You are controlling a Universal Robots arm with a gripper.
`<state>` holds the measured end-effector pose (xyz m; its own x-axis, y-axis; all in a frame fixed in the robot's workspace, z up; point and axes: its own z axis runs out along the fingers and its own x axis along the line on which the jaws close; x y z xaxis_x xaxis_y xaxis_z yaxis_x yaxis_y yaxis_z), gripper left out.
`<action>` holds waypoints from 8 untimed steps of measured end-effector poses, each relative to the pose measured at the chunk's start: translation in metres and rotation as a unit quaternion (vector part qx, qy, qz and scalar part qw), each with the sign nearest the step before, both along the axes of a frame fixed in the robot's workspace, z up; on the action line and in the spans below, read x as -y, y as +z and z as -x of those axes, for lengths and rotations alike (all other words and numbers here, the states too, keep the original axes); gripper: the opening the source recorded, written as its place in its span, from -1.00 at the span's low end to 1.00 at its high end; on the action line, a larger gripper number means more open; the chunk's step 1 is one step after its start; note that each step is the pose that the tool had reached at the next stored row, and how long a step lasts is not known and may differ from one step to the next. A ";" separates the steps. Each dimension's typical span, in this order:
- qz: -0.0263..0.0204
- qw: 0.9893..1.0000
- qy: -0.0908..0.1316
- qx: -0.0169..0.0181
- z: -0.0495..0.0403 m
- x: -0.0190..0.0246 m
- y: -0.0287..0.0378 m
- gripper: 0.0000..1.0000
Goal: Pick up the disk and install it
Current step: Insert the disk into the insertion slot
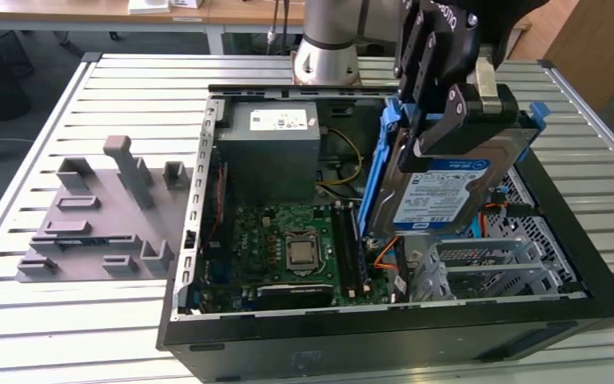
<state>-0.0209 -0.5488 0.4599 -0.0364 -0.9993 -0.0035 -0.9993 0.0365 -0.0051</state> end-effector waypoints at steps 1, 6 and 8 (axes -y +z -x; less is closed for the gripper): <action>0.000 1.000 0.000 0.000 0.0001 0.0003 -0.0004 -0.27; 0.000 1.000 0.000 0.000 0.0000 0.0003 -0.0002 -0.27; 0.000 1.000 0.000 0.000 0.0000 0.0003 -0.0004 -0.27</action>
